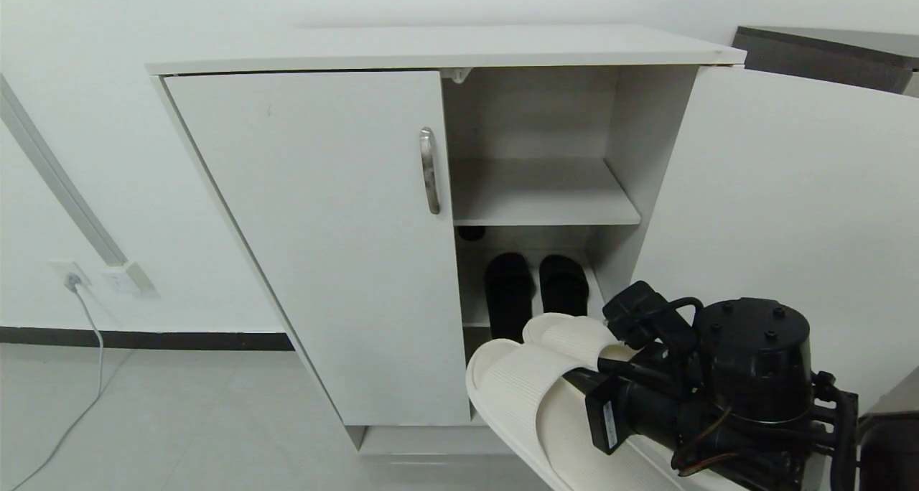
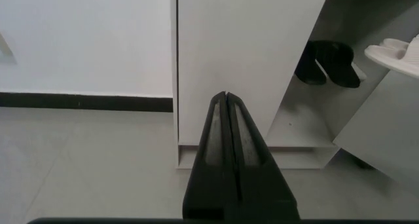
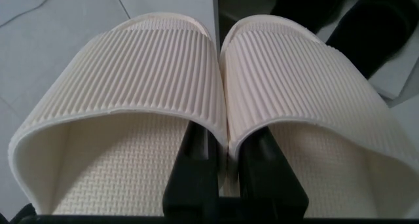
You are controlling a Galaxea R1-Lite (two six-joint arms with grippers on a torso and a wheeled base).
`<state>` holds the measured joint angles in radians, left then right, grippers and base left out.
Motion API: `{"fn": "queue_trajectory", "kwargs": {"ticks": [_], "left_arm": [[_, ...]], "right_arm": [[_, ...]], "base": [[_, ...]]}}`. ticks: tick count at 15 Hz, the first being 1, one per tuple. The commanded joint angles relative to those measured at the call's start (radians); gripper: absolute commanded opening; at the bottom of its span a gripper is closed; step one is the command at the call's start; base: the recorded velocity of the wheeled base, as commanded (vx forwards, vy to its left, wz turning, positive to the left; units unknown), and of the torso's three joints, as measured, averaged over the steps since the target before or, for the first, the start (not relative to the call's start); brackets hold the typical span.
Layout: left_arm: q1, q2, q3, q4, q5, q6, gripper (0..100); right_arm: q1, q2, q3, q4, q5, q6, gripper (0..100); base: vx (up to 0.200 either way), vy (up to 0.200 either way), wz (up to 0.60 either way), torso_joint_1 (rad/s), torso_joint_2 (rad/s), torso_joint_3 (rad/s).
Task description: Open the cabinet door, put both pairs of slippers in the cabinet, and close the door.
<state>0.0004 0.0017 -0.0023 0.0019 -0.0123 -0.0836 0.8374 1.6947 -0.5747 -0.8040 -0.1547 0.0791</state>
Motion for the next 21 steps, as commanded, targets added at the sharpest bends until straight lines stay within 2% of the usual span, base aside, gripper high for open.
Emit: {"fn": "queue_trajectory", "kwargs": {"ticks": [1,3,5,7,9,11,12,15,18,21], "left_arm": [[0.000,0.001,-0.001,0.000,0.000,-0.001,0],[0.001,0.001,-0.001,0.000,0.000,0.001,0],[0.001,0.001,-0.001,0.000,0.000,0.001,0],[0.001,0.001,-0.001,0.000,0.000,0.002,0],[0.000,0.001,-0.001,0.000,0.000,0.002,0],[0.001,0.001,-0.001,0.001,0.000,0.004,0],[0.001,0.001,-0.001,0.000,0.000,0.002,0],[0.001,0.001,-0.001,0.000,0.000,0.002,0],[0.001,0.000,-0.001,0.000,0.000,0.002,0],[0.001,0.001,-0.001,0.000,0.000,0.002,0]], "right_arm": [[-0.004,0.040,-0.002,-0.029,-0.002,0.001,0],[-0.011,0.045,-0.007,-0.066,-0.005,-0.006,0],[0.000,0.048,-0.044,-0.060,-0.072,-0.009,0],[0.046,0.149,-0.223,0.025,-0.371,0.013,0],[0.074,0.232,-0.343,0.080,-0.542,0.059,0],[0.091,0.287,-0.462,0.117,-0.655,0.062,0],[0.095,0.289,-0.496,0.132,-0.669,0.060,0],[0.126,0.227,-0.665,0.368,-0.681,0.085,0],[0.140,0.180,-0.795,0.606,-0.680,0.175,0],[0.118,0.172,-0.853,0.661,-0.684,0.186,0]], "base": [[0.000,0.000,0.00,-0.002,0.10,0.095],[0.000,0.000,0.00,-0.001,0.03,0.018],[0.000,0.000,0.00,0.000,0.00,0.000],[0.000,0.000,0.00,0.000,0.00,0.000],[0.000,0.000,0.00,0.000,0.00,0.000],[0.000,0.000,0.00,0.000,0.00,0.000],[0.000,0.000,0.00,0.000,0.00,0.000],[0.000,0.000,0.00,0.000,0.00,0.000],[0.000,0.000,0.00,0.000,0.00,0.000],[0.000,0.000,0.00,0.000,0.00,0.000]]}}
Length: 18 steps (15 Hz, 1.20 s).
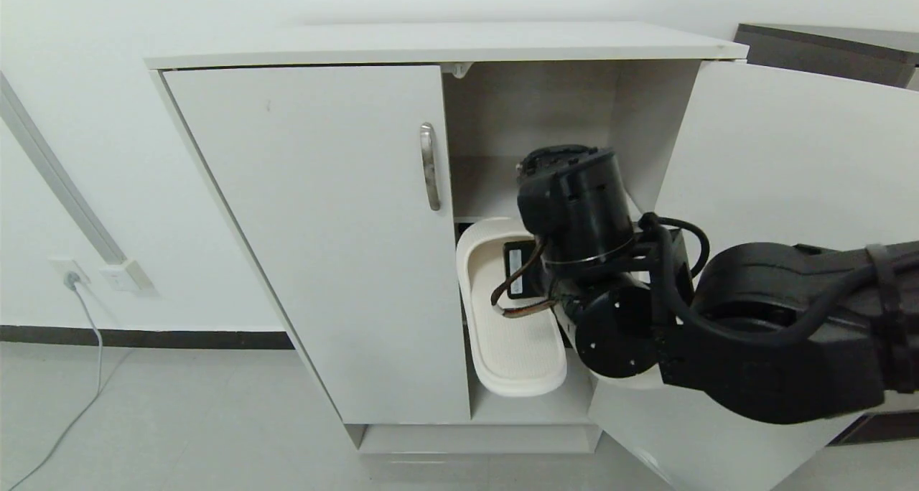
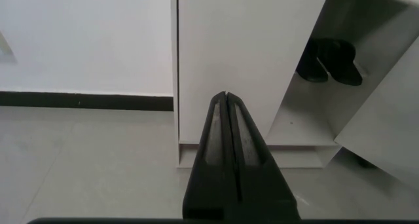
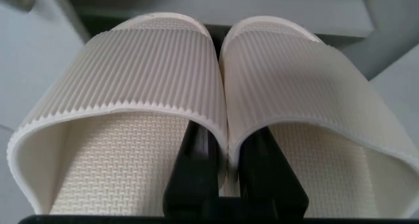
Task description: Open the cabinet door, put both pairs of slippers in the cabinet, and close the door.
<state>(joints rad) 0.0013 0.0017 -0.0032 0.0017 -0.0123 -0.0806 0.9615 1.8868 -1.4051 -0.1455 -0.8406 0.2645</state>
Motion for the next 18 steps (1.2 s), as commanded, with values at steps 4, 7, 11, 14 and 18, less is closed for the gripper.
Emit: {"fn": "queue_trajectory", "kwargs": {"ticks": [4,7,11,14,18], "left_arm": [[0.000,0.000,0.000,0.000,0.000,-0.001,0],[0.000,0.001,0.000,0.000,0.000,-0.001,0],[0.000,0.000,0.000,0.000,0.018,-0.002,0],[0.000,0.001,0.000,0.000,0.018,-0.002,0],[0.000,0.000,0.000,0.000,0.018,-0.002,0]], "right_arm": [[-0.050,-0.005,-0.017,0.000,-0.020,0.002,0],[-0.049,-0.005,-0.020,-0.003,-0.021,-0.001,0],[-0.050,-0.005,-0.017,-0.003,-0.021,0.001,0],[-0.050,0.002,-0.018,-0.003,-0.021,-0.002,0],[-0.061,0.003,-0.018,-0.005,-0.021,-0.004,0]], "base": [[0.000,0.000,0.00,0.000,0.00,0.000],[0.000,0.000,0.00,0.000,0.00,0.000],[0.100,0.000,0.00,0.000,0.00,0.002],[0.200,0.000,0.00,-0.002,0.00,0.001],[0.200,0.000,0.00,0.004,0.00,0.004]]}}
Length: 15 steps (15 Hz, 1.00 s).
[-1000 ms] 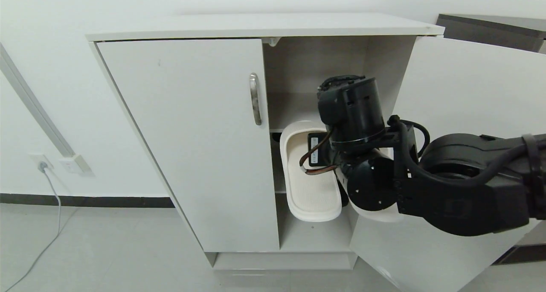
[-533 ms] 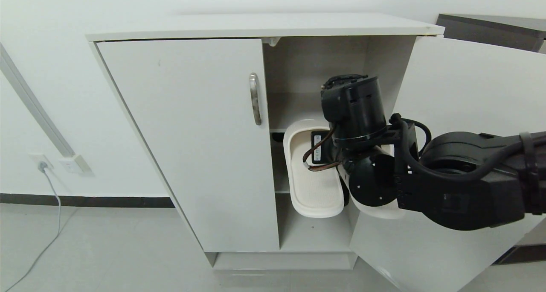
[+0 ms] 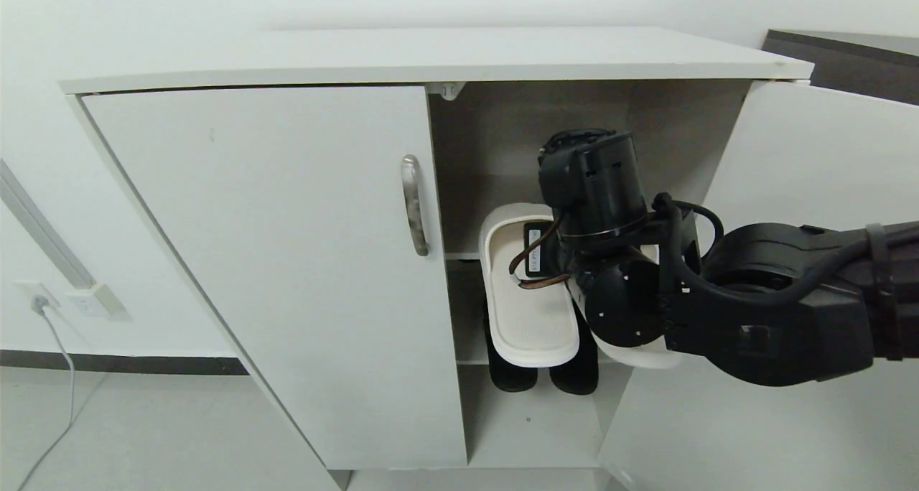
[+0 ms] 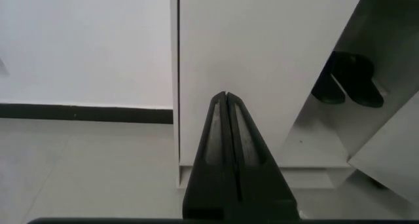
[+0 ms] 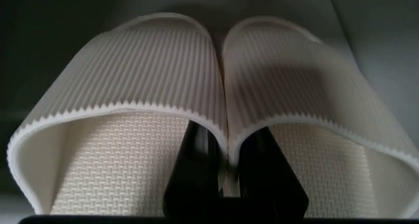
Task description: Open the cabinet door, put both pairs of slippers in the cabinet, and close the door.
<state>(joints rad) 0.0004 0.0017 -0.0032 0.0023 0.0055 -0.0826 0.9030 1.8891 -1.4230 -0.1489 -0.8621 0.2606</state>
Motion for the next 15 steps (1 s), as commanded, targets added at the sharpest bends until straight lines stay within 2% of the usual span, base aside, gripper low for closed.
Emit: {"fn": "queue_trajectory", "kwargs": {"ticks": [1,5,8,10,15], "left_arm": [[0.001,0.000,0.000,-0.001,0.001,0.000,0],[0.001,0.000,0.000,-0.001,0.001,0.000,0],[0.001,0.001,0.000,-0.001,0.001,-0.002,0],[0.001,0.000,0.000,-0.001,0.001,-0.002,0],[0.001,0.000,0.000,-0.001,0.001,-0.002,0]], "right_arm": [[-0.009,0.008,-0.002,-0.001,0.000,0.000,0],[-0.010,0.025,-0.011,-0.001,0.014,-0.004,0],[-0.044,0.077,-0.030,-0.066,0.020,-0.032,0],[-0.075,0.108,-0.054,-0.127,0.089,-0.090,0],[-0.145,0.202,-0.272,-0.012,0.120,-0.098,0]], "base": [[0.000,0.000,0.00,0.000,0.00,0.000],[0.000,0.000,0.00,0.000,0.00,0.000],[0.000,0.000,0.00,0.000,0.00,0.000],[0.000,0.000,0.00,0.000,0.00,0.000],[0.000,0.000,0.00,0.000,0.00,0.000]]}}
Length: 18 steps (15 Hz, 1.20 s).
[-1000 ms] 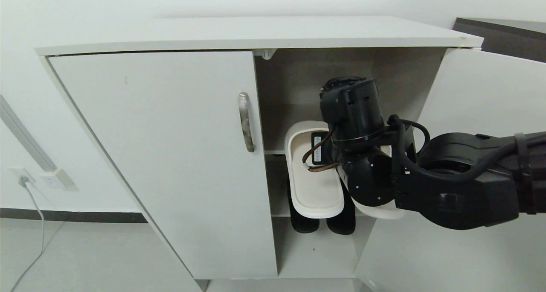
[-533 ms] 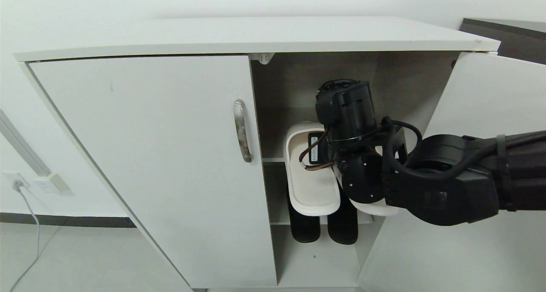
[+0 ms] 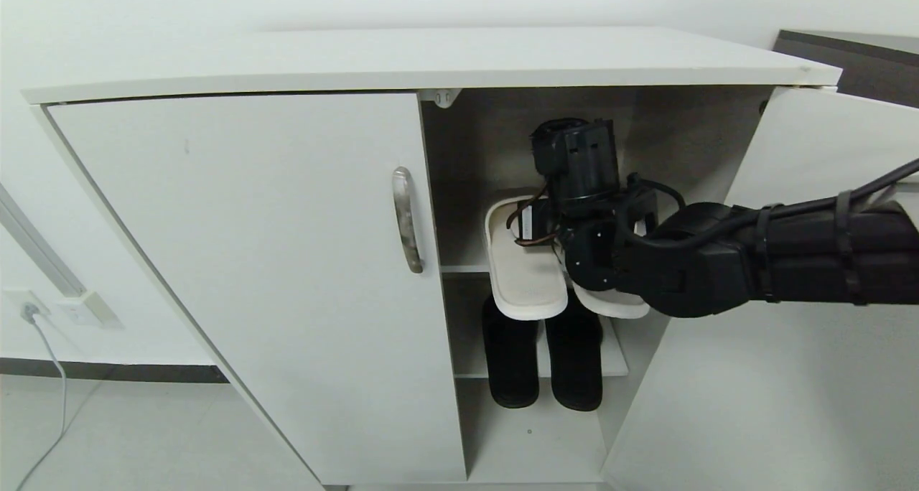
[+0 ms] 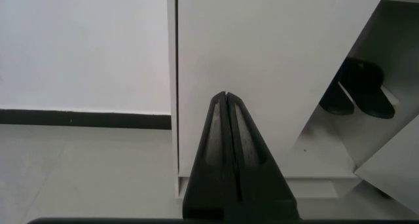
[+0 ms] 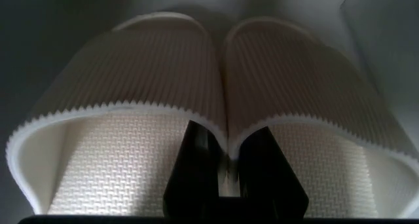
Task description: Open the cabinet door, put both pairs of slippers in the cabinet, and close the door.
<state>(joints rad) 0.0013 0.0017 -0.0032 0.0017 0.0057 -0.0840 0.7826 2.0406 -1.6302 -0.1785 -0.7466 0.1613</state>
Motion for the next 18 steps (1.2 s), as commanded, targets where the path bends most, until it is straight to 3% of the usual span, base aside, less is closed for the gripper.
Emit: {"fn": "queue_trajectory", "kwargs": {"ticks": [1,8,17,18], "left_arm": [[0.000,0.001,0.002,0.000,0.000,0.000,0],[0.000,0.001,0.000,0.000,0.000,-0.002,0],[0.000,0.000,0.000,0.000,0.000,0.000,0],[0.000,0.000,0.000,0.000,0.000,0.000,0]], "right_arm": [[-0.032,0.062,-0.099,0.027,0.004,0.001,0],[-0.062,0.136,-0.264,0.109,0.010,-0.002,0],[-0.082,0.167,-0.289,0.128,0.036,0.000,0],[-0.082,0.167,-0.289,0.128,0.036,0.000,100]], "base": [[0.000,0.000,0.00,0.000,0.00,0.000],[0.000,0.000,0.00,0.000,0.00,0.000],[0.000,0.000,0.00,0.000,0.00,0.000],[0.000,0.000,0.00,0.000,0.00,0.000]]}}
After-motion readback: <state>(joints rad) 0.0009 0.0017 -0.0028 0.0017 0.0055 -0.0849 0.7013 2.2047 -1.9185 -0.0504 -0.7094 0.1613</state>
